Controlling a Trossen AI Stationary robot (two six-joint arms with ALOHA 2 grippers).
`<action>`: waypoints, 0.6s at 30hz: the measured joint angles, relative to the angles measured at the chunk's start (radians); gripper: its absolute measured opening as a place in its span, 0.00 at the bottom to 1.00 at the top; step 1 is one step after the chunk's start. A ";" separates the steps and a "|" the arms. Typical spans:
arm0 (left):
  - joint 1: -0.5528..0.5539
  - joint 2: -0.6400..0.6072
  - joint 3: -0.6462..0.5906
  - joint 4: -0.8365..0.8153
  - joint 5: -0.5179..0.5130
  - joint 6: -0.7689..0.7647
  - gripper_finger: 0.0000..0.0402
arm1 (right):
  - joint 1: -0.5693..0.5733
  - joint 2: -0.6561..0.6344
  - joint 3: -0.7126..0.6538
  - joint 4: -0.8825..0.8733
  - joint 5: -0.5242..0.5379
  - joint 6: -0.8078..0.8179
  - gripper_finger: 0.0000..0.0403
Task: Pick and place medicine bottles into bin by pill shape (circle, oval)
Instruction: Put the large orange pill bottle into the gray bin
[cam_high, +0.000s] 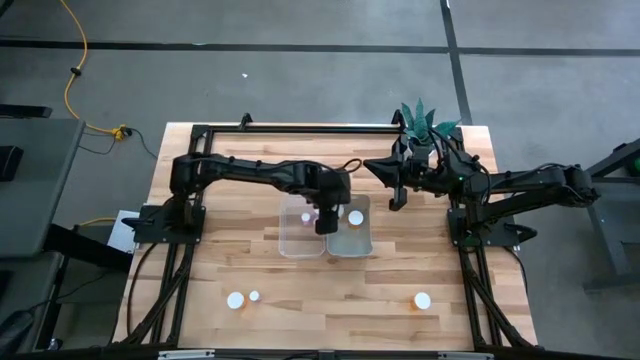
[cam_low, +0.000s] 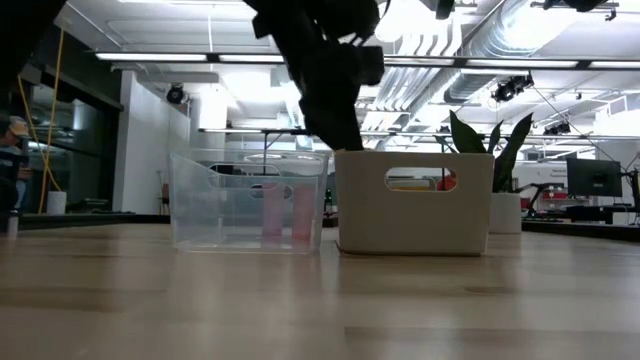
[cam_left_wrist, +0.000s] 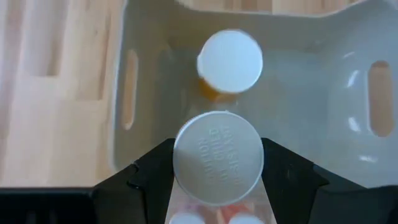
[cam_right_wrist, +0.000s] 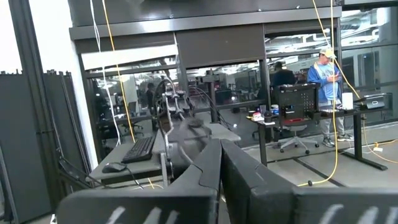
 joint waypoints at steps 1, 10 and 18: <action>0.005 0.006 0.000 -0.003 0.027 0.000 0.48 | 0.000 0.000 0.000 0.000 0.000 0.000 0.00; 0.008 0.032 0.000 0.010 0.049 0.020 0.48 | 0.000 0.001 0.000 -0.006 0.000 0.000 0.00; 0.008 0.032 0.000 0.015 0.037 0.034 0.55 | 0.000 0.001 0.000 -0.008 0.000 0.000 0.00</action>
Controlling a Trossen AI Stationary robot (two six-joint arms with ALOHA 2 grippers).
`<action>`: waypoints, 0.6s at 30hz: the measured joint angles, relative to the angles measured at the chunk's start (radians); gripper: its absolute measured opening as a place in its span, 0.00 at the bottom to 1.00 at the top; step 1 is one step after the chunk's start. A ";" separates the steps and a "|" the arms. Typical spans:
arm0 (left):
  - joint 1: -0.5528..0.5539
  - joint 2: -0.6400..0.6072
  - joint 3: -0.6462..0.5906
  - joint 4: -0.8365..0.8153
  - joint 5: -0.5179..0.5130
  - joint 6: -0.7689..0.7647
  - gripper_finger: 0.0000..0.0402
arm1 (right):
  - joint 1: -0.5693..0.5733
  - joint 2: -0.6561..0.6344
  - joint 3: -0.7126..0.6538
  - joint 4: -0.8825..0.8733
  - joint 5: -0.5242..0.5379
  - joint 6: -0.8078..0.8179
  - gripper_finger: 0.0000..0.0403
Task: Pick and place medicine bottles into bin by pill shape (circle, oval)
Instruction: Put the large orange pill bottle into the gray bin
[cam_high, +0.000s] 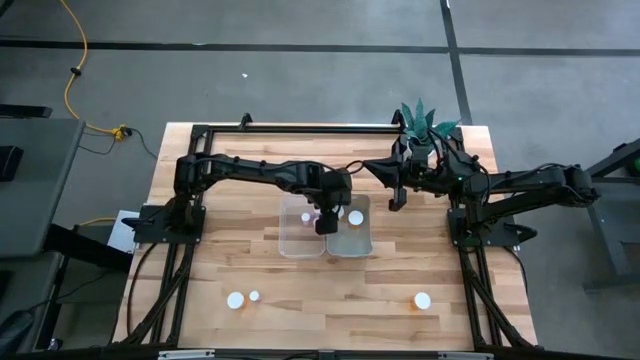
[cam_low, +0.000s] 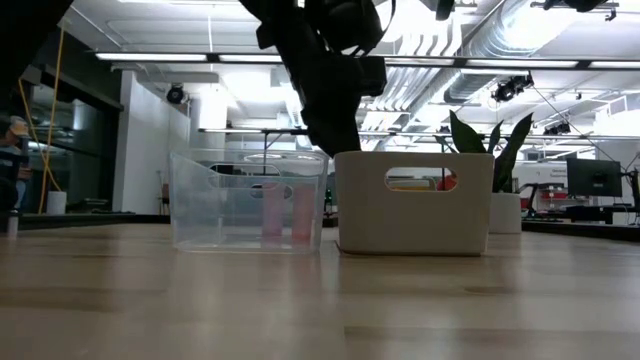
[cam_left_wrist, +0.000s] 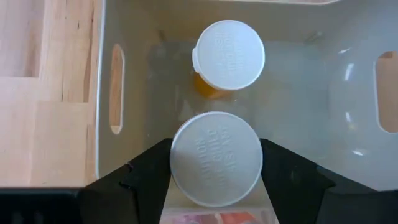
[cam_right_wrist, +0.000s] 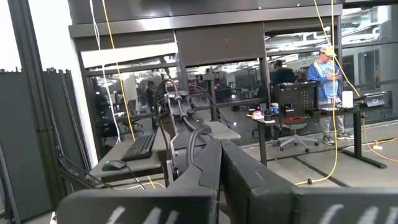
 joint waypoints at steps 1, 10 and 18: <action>0.000 0.000 0.000 0.000 0.000 0.000 0.57 | 0.000 0.000 0.000 0.000 0.000 0.000 0.00; 0.000 0.000 0.000 0.002 0.004 0.000 0.63 | 0.000 0.000 0.000 0.000 0.000 0.000 0.00; 0.008 -0.010 0.000 -0.008 0.005 -0.002 0.63 | 0.000 0.000 0.000 0.000 0.000 0.000 0.00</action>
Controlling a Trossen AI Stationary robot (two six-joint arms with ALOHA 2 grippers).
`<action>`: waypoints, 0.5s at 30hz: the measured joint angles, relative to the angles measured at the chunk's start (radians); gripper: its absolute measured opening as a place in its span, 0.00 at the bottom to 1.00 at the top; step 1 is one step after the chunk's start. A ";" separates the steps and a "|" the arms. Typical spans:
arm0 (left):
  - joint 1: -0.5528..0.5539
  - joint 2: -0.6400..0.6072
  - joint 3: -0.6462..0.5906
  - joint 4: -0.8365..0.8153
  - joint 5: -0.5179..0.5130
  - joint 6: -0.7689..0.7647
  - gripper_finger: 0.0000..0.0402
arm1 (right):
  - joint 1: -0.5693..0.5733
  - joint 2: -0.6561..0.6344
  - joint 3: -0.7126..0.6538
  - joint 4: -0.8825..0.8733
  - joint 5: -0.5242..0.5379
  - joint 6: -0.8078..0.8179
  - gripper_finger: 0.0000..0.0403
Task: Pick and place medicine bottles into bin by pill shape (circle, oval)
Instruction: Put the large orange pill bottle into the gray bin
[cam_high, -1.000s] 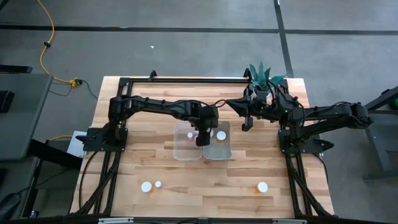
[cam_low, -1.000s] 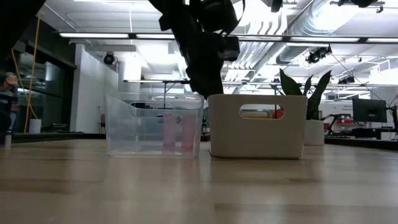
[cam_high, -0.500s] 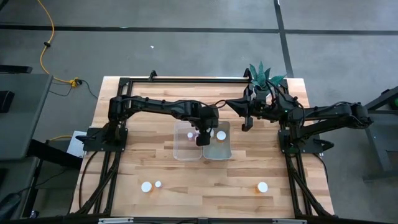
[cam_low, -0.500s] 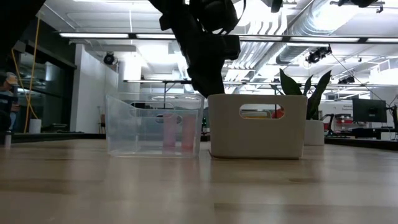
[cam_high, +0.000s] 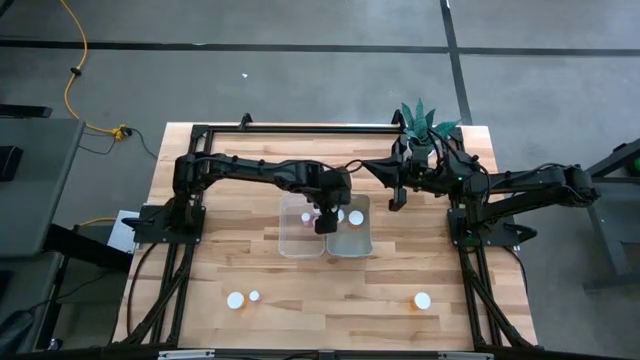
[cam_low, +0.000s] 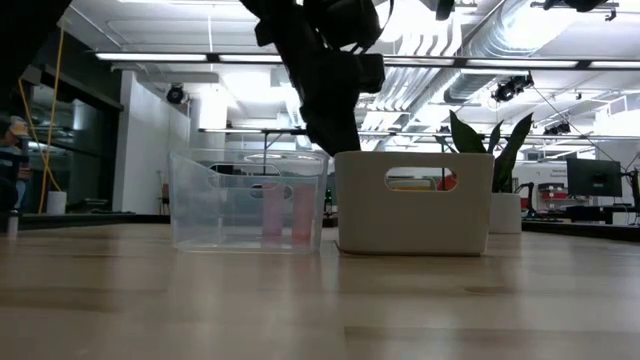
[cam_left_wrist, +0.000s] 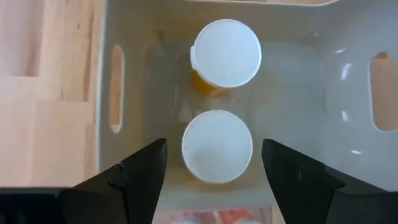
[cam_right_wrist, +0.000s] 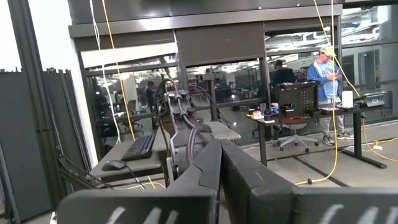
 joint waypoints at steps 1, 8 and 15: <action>0.004 -0.002 0.008 -0.014 0.001 -0.002 0.63 | 0.000 0.000 0.000 0.000 0.000 0.000 0.00; 0.048 -0.144 0.075 -0.116 0.053 -0.017 0.63 | 0.000 0.000 -0.001 0.000 0.000 0.000 0.00; 0.060 -0.504 -0.118 0.140 0.047 -0.113 0.56 | 0.000 0.000 -0.001 -0.009 0.000 0.000 0.00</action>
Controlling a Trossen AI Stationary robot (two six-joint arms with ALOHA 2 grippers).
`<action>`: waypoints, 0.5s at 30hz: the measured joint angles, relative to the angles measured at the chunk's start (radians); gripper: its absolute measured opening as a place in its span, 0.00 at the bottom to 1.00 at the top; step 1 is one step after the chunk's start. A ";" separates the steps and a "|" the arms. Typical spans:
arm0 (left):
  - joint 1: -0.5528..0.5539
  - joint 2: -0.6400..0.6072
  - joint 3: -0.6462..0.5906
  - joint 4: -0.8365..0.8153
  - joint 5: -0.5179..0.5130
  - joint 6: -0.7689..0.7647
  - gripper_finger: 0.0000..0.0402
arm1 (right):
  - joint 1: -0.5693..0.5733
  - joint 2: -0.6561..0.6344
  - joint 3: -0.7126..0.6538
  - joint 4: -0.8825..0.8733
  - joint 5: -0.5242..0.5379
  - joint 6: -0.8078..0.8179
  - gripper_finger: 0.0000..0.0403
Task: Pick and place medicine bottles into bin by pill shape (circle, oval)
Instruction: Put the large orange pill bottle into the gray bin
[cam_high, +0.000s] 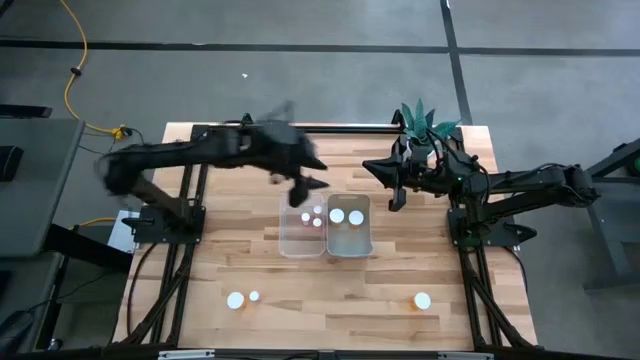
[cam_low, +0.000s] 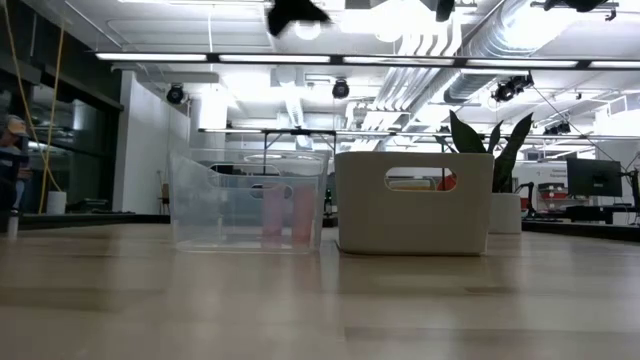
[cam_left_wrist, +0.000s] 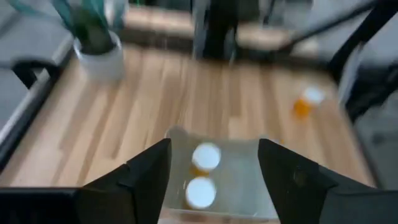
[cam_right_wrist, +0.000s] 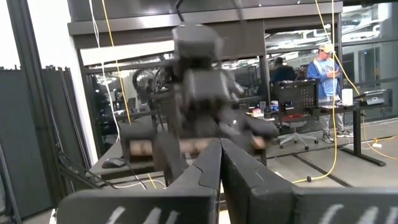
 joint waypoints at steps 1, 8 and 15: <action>-0.004 -0.063 -0.063 0.075 -0.006 -0.023 0.55 | 0.000 0.000 0.000 -0.001 0.000 0.000 0.00; -0.077 -0.485 -0.581 0.568 -0.115 -0.172 0.41 | 0.000 0.000 0.000 -0.007 0.000 0.002 0.00; -0.153 -0.746 -0.904 0.731 -0.203 -0.174 0.21 | 0.000 0.000 0.000 -0.010 0.000 0.002 0.00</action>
